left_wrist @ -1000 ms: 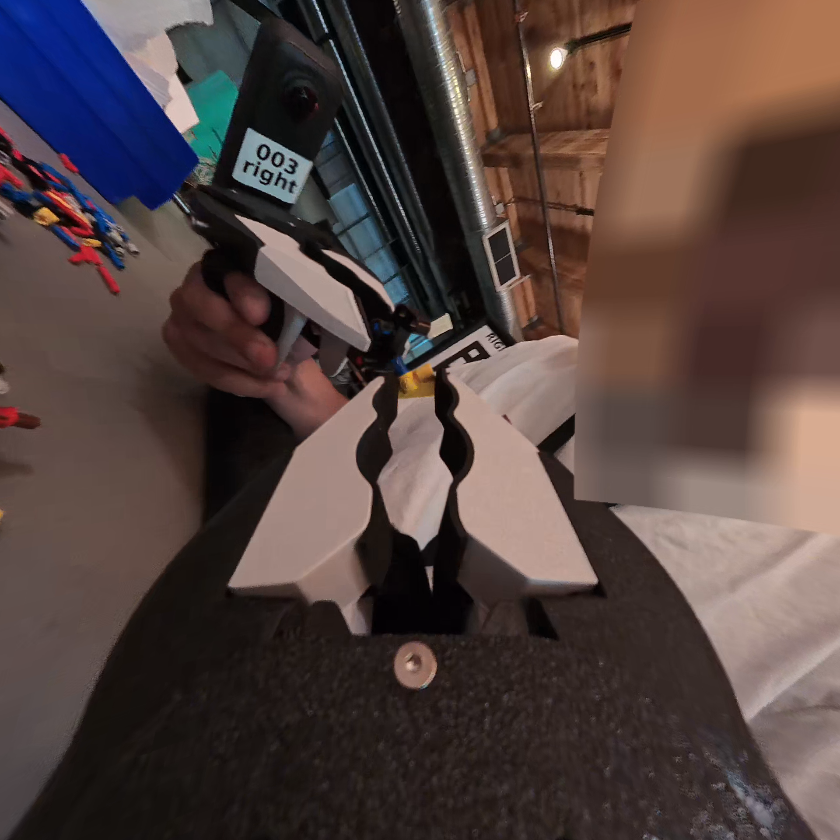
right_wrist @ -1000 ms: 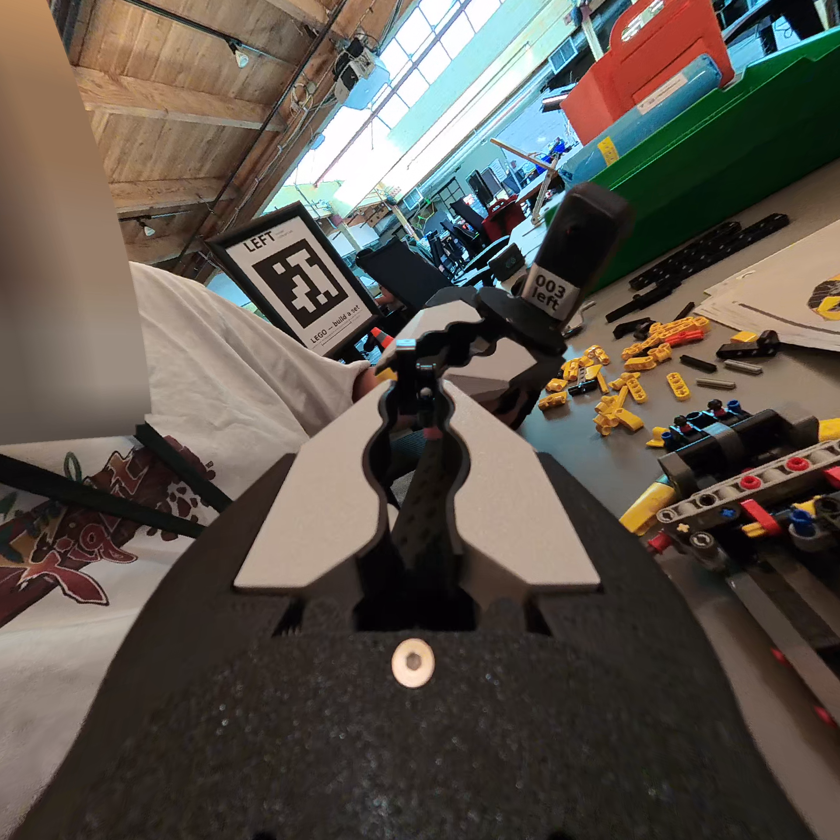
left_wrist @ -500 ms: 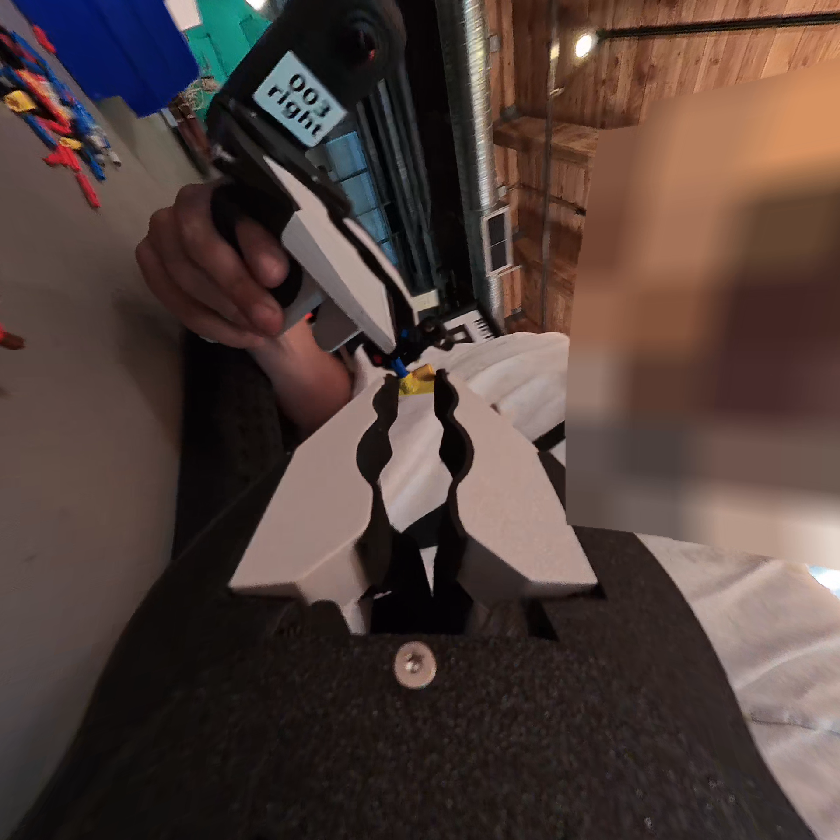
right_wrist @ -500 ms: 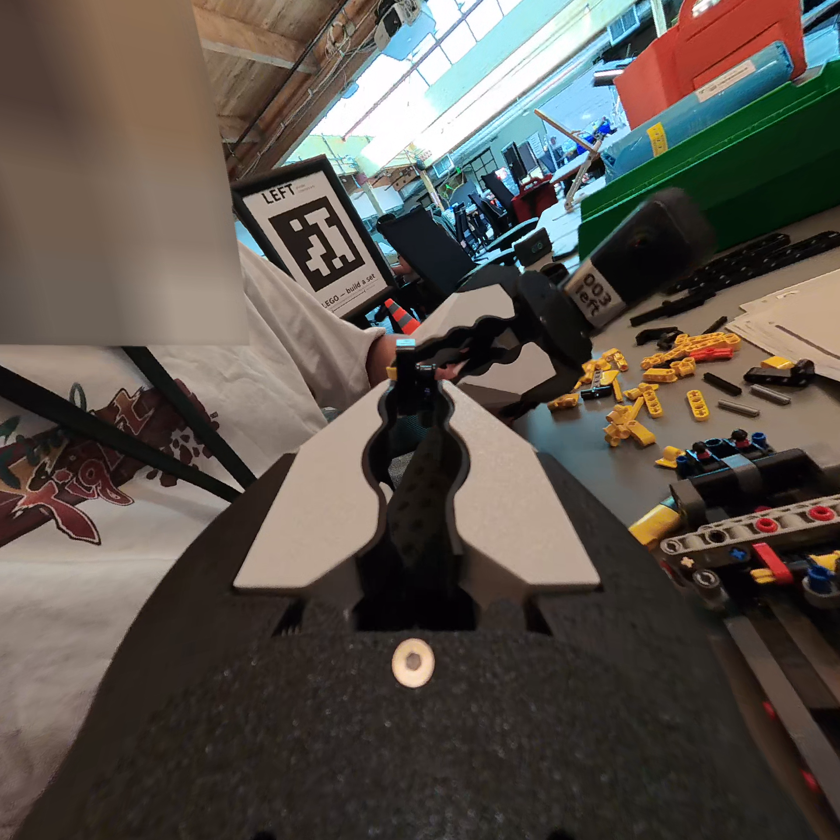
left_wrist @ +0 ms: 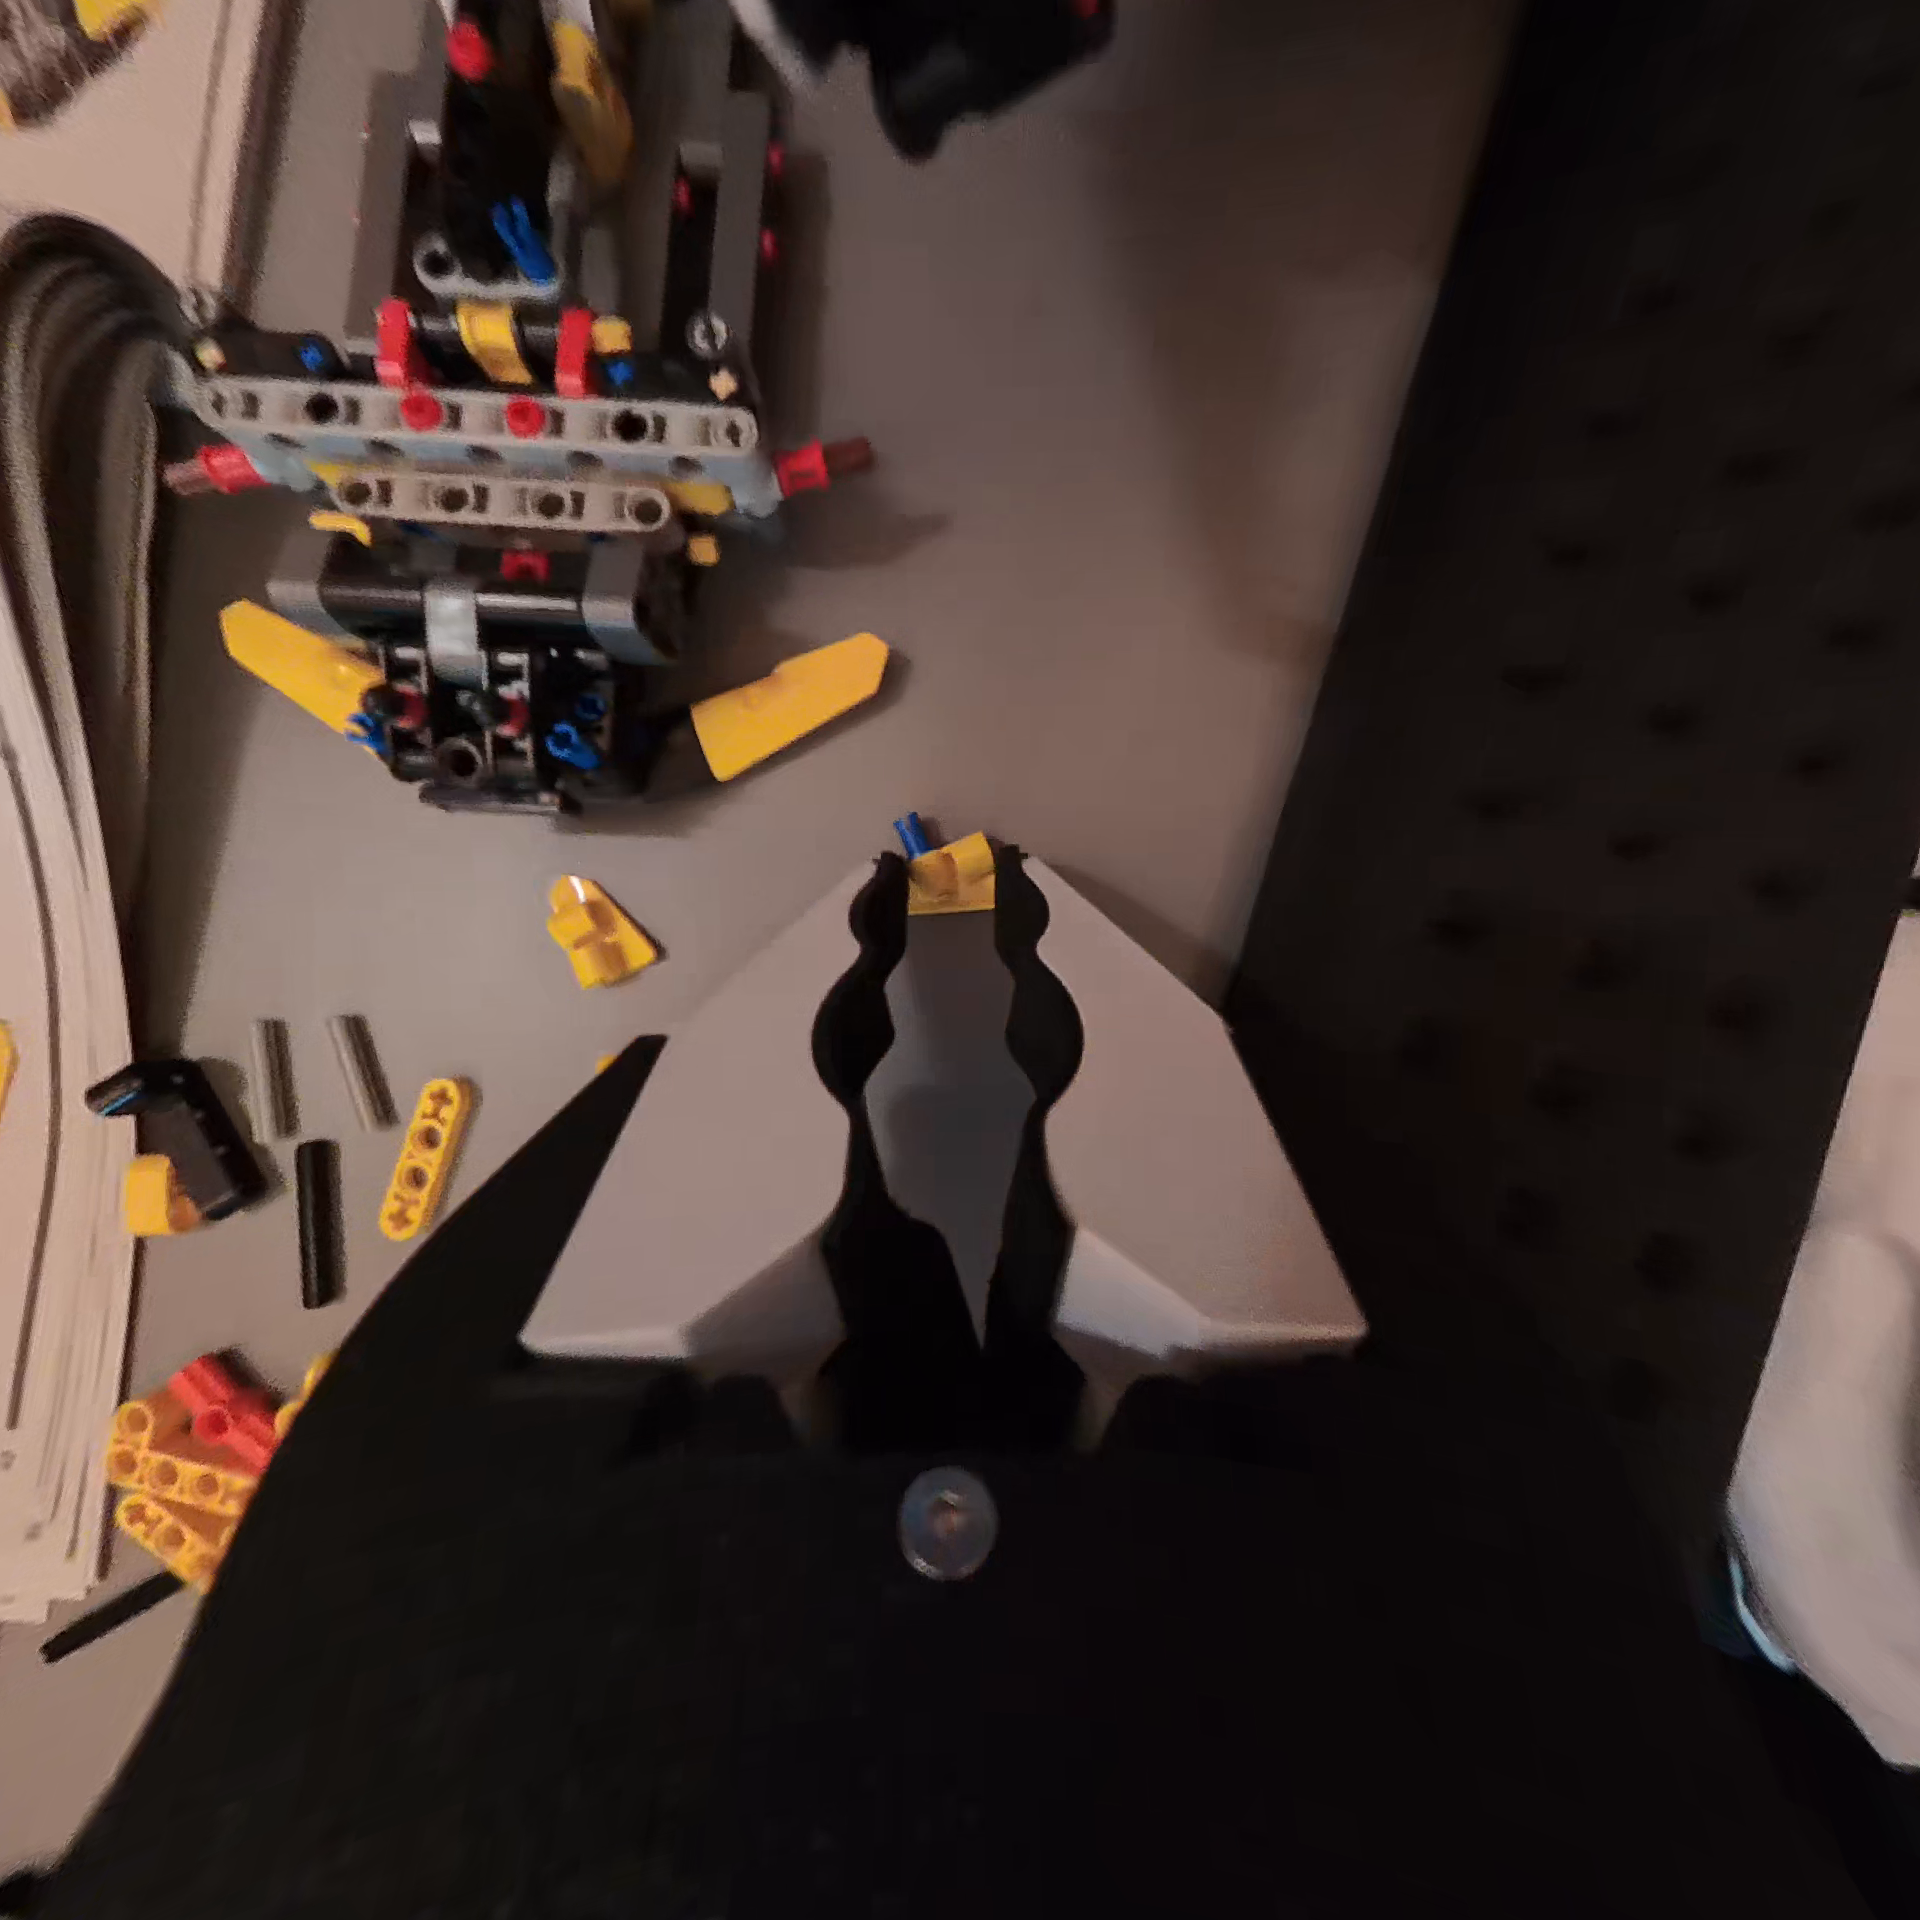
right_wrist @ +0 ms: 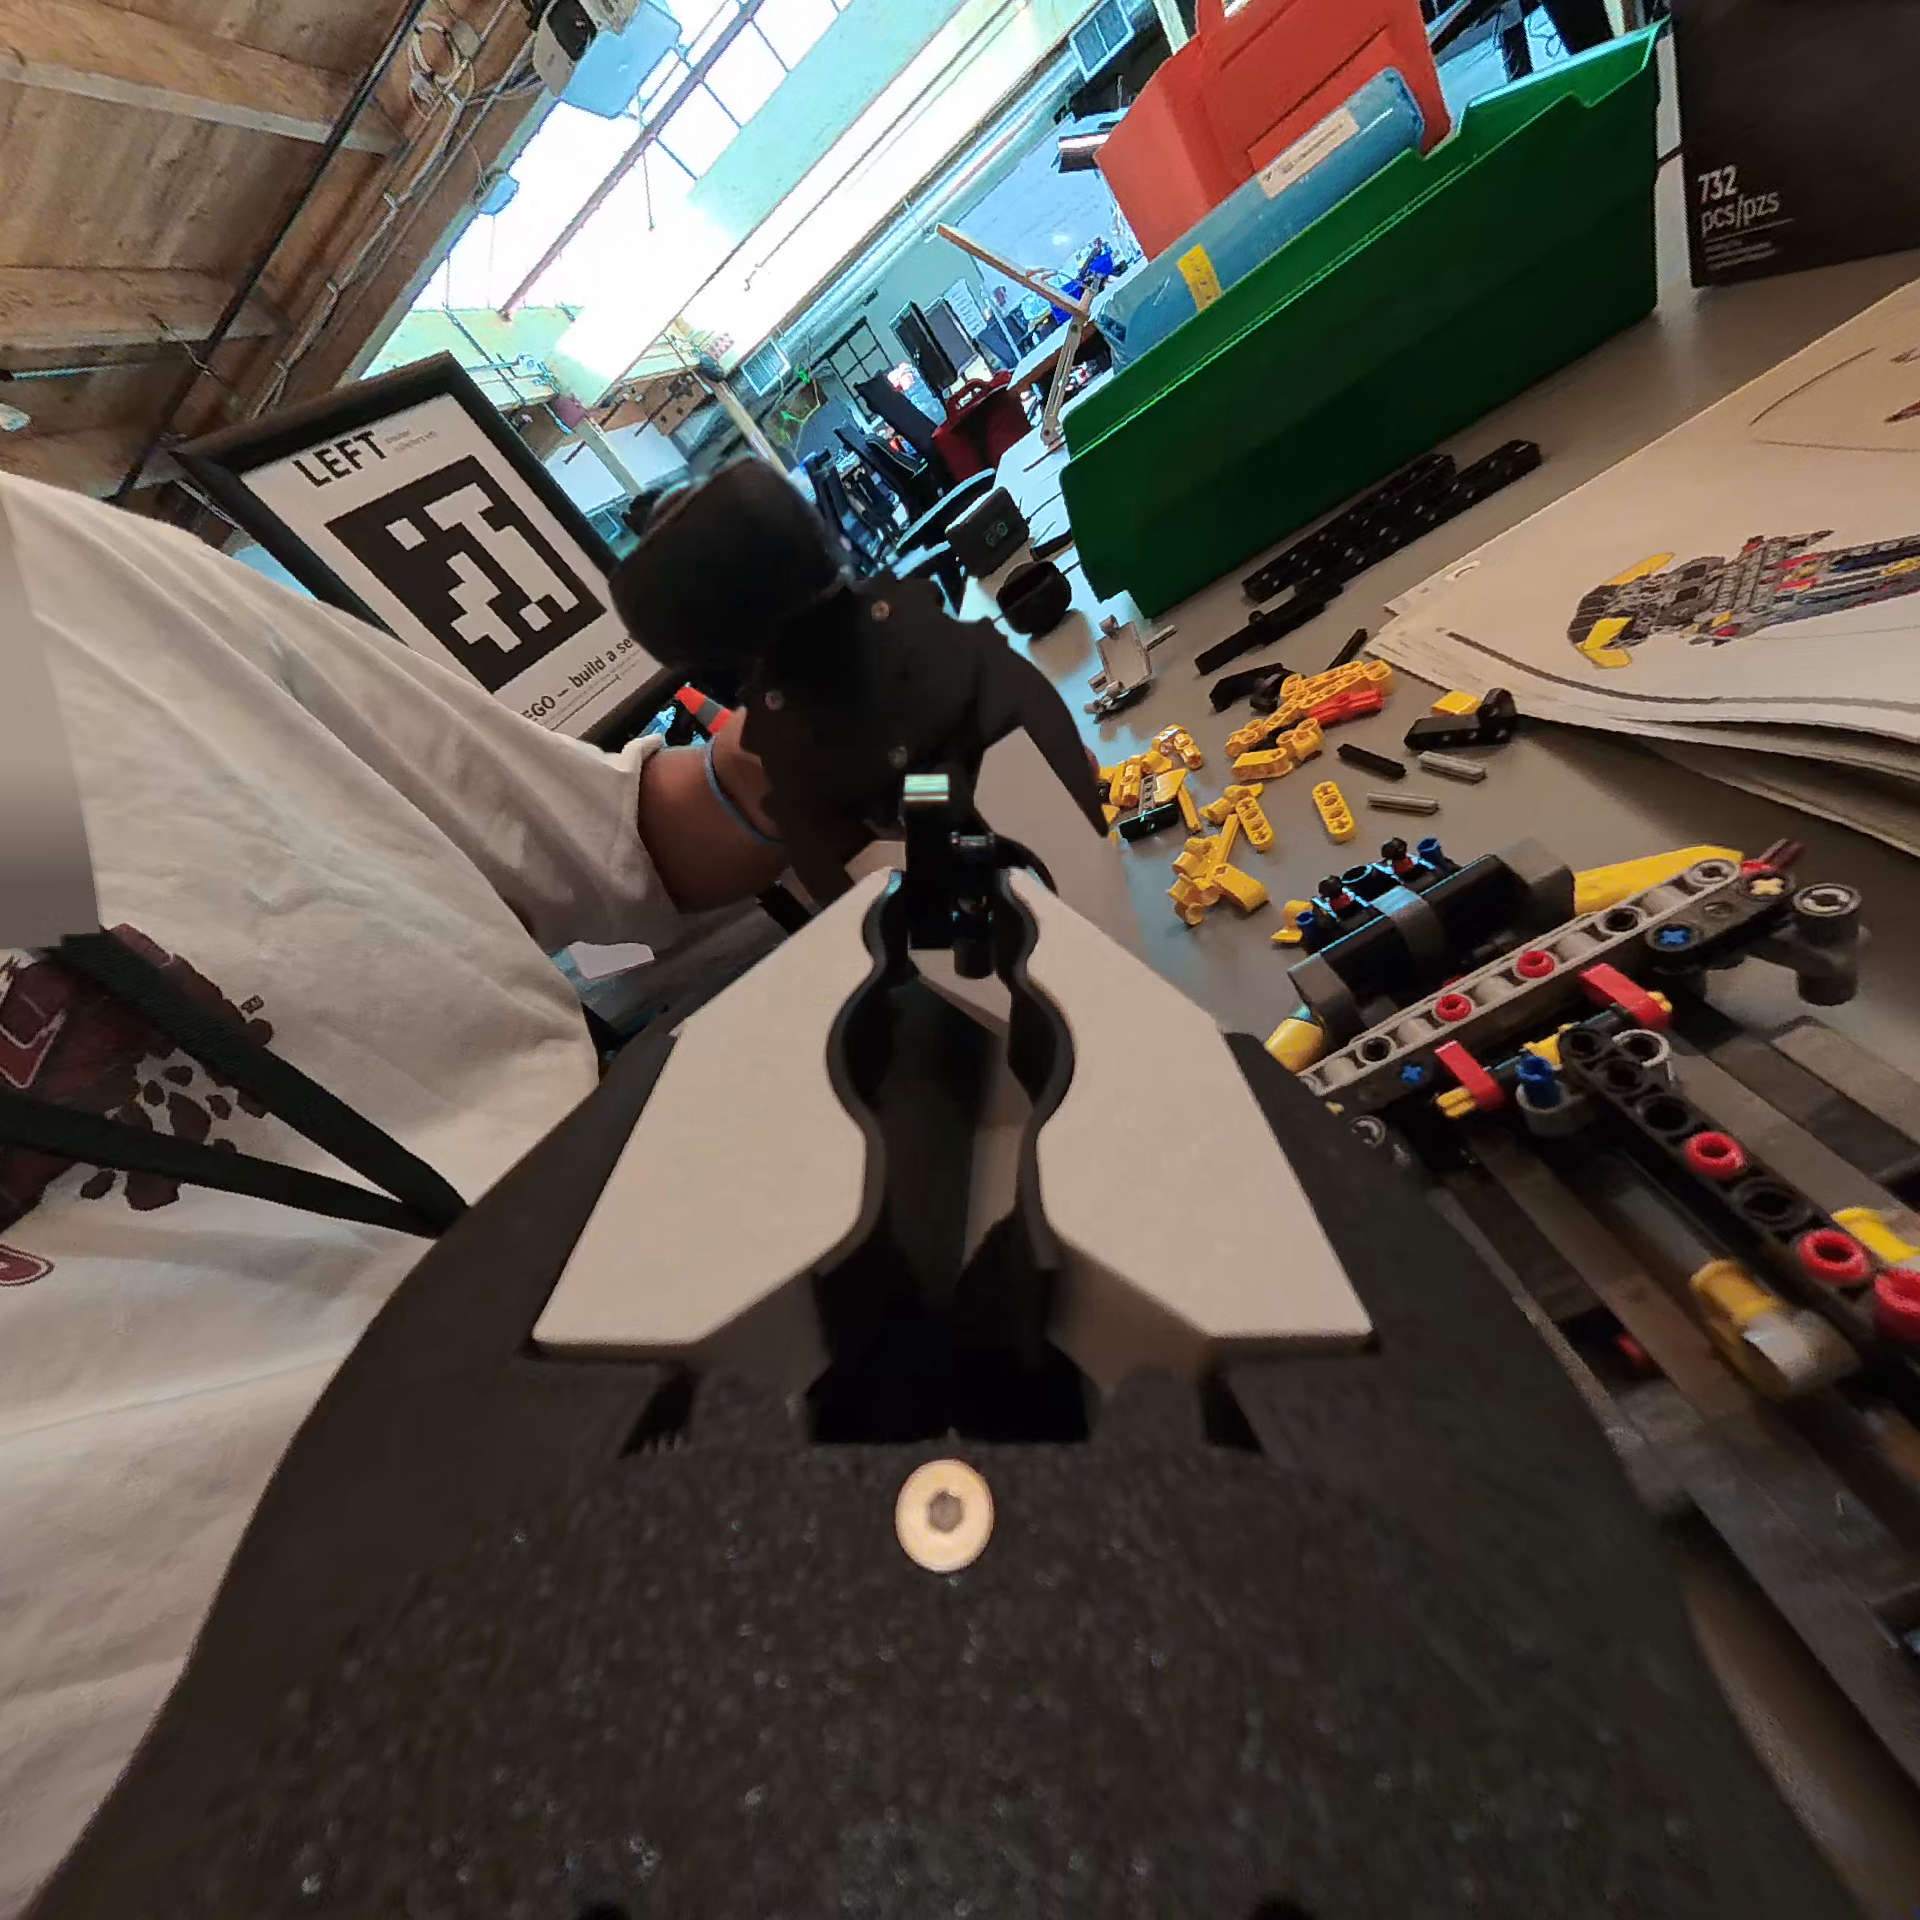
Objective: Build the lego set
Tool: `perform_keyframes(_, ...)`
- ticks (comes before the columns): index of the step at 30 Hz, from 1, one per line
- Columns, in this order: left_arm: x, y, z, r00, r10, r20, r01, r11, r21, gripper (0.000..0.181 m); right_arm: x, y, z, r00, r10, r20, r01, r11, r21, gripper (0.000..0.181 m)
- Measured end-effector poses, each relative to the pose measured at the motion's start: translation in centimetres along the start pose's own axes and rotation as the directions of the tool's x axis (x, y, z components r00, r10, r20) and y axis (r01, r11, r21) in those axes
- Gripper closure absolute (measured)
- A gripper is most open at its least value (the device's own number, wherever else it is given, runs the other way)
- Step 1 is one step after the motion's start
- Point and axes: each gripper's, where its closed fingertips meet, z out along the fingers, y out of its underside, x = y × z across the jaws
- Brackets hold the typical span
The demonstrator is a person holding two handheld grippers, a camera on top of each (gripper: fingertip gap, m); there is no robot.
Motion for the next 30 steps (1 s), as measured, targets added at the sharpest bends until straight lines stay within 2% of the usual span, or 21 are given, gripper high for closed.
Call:
perform_keyframes(3, 0.5, -0.5, 0.4, 1.0, -0.003, -0.017, 0.003, 1.0, 0.028, 0.166, -0.3, -0.1, -0.2, 1.0, 0.011, 0.008, -0.011, 1.0, 0.012, 0.167)
perform_keyframes(6, 0.5, -1.0, 0.3, 1.0, 0.003, -0.013, -0.002, 0.998, 0.065, 0.158, -0.6, -0.4, -0.5, 1.0, 0.023, 0.021, -0.023, 0.999, 0.029, 0.167)
perform_keyframes(9, 1.0, -1.4, -0.4, 0.998, 0.012, -0.062, -0.005, 0.993, 0.117, 0.161, -0.8, -0.7, -0.7, 0.999, 0.038, 0.033, -0.04, 0.998, 0.042, 0.167)
perform_keyframes(17, -0.1, -1.2, -0.6, 0.984, 0.175, -0.024, -0.168, 0.966, 0.196, 0.173, -1.4, -0.9, -0.8, 0.997, 0.054, 0.059, -0.057, 0.997, 0.047, 0.167)
perform_keyframes(22, 0.3, -1.2, -0.3, 0.964, 0.25, -0.088, -0.228, 0.951, 0.207, 0.17, -1.4, -0.7, -0.7, 0.996, 0.061, 0.064, -0.064, 0.997, 0.041, 0.167)
perform_keyframes(25, 0.2, -0.7, 0.3, 0.963, 0.249, -0.105, -0.23, 0.959, 0.168, 0.17, -1.4, -0.8, -0.8, 0.996, 0.064, 0.063, -0.067, 0.997, 0.044, 0.167)
perform_keyframes(30, 0.2, -0.7, 0.4, 0.967, 0.224, -0.122, -0.2, 0.963, 0.183, 0.171, -1.4, -0.9, -0.9, 0.994, 0.075, 0.074, -0.079, 0.996, 0.051, 0.167)
